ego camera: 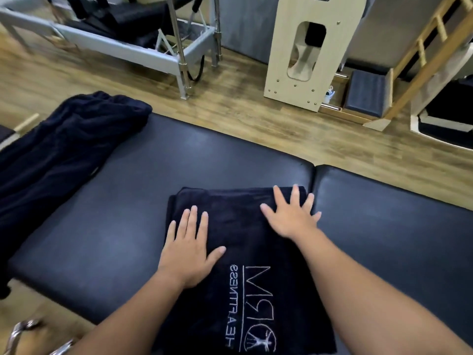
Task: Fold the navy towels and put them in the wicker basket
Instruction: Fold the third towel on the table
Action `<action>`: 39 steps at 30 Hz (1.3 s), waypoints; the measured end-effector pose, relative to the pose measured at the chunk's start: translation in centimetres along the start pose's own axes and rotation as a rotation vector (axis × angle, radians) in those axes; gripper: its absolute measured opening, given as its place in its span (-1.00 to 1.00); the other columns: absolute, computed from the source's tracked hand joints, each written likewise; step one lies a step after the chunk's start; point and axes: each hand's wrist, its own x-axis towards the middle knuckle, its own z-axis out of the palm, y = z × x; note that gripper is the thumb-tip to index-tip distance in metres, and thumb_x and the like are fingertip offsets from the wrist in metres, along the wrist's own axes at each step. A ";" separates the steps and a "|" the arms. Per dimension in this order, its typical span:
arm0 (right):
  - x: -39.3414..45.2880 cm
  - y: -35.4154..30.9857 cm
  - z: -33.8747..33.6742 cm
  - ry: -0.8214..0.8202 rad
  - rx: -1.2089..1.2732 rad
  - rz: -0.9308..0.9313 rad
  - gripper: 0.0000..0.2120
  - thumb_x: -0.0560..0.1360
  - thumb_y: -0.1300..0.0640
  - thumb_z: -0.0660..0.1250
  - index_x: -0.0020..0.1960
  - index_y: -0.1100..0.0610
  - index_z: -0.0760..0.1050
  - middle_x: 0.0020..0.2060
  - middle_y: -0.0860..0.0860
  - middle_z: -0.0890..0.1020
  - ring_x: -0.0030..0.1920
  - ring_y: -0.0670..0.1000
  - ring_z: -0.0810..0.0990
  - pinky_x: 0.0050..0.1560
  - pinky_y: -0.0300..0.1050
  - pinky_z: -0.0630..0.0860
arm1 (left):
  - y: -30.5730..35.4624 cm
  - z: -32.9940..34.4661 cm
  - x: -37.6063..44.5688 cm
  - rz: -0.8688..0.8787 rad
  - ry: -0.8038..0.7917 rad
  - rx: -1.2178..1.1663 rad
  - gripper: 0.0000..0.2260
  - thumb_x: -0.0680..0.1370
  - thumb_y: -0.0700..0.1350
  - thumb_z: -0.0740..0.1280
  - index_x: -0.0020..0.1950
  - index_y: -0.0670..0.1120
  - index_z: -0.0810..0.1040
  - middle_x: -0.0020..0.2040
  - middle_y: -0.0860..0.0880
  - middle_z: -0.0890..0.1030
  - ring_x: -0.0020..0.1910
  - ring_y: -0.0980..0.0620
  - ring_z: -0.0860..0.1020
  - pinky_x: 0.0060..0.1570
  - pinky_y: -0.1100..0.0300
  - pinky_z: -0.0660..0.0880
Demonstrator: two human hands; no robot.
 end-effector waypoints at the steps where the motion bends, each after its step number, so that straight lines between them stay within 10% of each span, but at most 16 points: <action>1: 0.6 0.4 -0.4 -0.022 0.011 -0.001 -0.30 0.53 -0.46 -0.08 0.59 -0.31 -0.20 0.61 -0.05 -0.30 0.58 0.28 -0.33 0.46 0.50 -0.12 | 0.2 0.0 -0.5 -0.045 -0.009 0.009 -0.17 0.52 0.42 -0.31 0.63 -0.09 -0.26 0.62 -0.15 -0.30 0.61 -0.13 -0.29 0.58 -0.14 -0.17; 12: -15.2 4.6 8.6 0.264 -0.276 -0.649 -0.23 0.51 -0.46 0.05 0.63 -0.23 -0.06 0.64 0.12 -0.08 0.60 0.34 -0.16 0.50 0.42 -0.07 | 3.1 2.3 -10.9 0.148 0.084 -0.052 -0.37 0.66 0.34 -0.08 0.67 0.10 -0.03 0.67 -0.09 -0.04 0.65 -0.06 -0.09 0.52 -0.19 -0.05; 20: -21.4 13.2 11.5 0.278 -0.377 -0.609 -0.30 0.53 -0.12 0.20 0.61 0.09 0.18 0.56 0.24 0.24 0.57 0.28 0.13 0.43 0.18 0.23 | 1.4 4.0 -16.9 0.308 0.144 0.026 -0.39 0.64 0.28 0.10 0.63 0.03 0.20 0.63 -0.19 0.16 0.58 -0.22 0.18 0.42 -0.28 0.20; 22: -22.2 13.4 11.4 0.270 -0.352 -0.574 -0.12 0.29 0.22 0.45 0.58 0.13 0.26 0.53 0.25 0.29 0.53 0.28 0.22 0.15 0.01 0.58 | 1.0 4.4 -17.7 0.370 0.145 0.074 -0.39 0.59 0.19 0.19 0.59 -0.05 0.30 0.51 -0.21 0.36 0.41 -0.28 0.40 0.30 -0.26 0.39; 25: -22.3 12.7 11.1 0.317 -0.319 -0.488 0.02 0.06 0.44 0.41 0.51 0.08 0.38 0.48 0.21 0.36 0.46 0.25 0.29 -0.33 -0.26 0.60 | 0.7 4.2 -17.7 0.393 0.216 0.131 -0.40 0.42 -0.15 0.23 0.49 -0.15 0.36 0.28 -0.27 0.52 0.14 -0.30 0.52 0.09 -0.16 0.56; 32: -22.6 11.0 10.5 0.327 -0.456 -0.470 -0.07 -0.14 0.34 0.52 0.27 0.17 0.58 0.04 0.12 0.51 -0.02 0.17 0.47 -0.35 -0.11 0.61 | -0.1 1.6 -17.1 0.428 0.171 0.194 -0.31 0.00 -0.33 0.33 0.14 -0.09 0.50 -0.06 -0.11 0.51 -0.25 -0.08 0.48 -0.36 0.11 0.52; 36: -23.1 9.3 6.6 0.112 -0.442 -0.478 -0.60 0.30 0.17 0.33 0.14 0.01 0.55 -0.03 -0.03 0.52 -0.04 0.08 0.53 -0.14 -0.07 0.56 | -1.0 -3.1 -16.1 0.357 0.006 0.036 -0.68 0.25 -0.25 0.37 -0.04 -0.01 0.50 -0.09 -0.02 0.58 -0.15 -0.10 0.56 -0.22 0.08 0.52; 39: -23.9 7.7 1.8 -0.113 -0.223 -0.439 -0.63 0.24 0.01 0.35 0.05 -0.05 0.58 -0.21 -0.13 0.59 -0.17 -0.04 0.56 -0.30 -0.22 0.44 | -3.0 -6.5 -14.8 0.263 -0.288 -0.291 -0.72 0.30 -0.19 0.31 -0.06 0.08 0.58 -0.11 0.09 0.66 -0.09 0.02 0.62 -0.23 0.24 0.48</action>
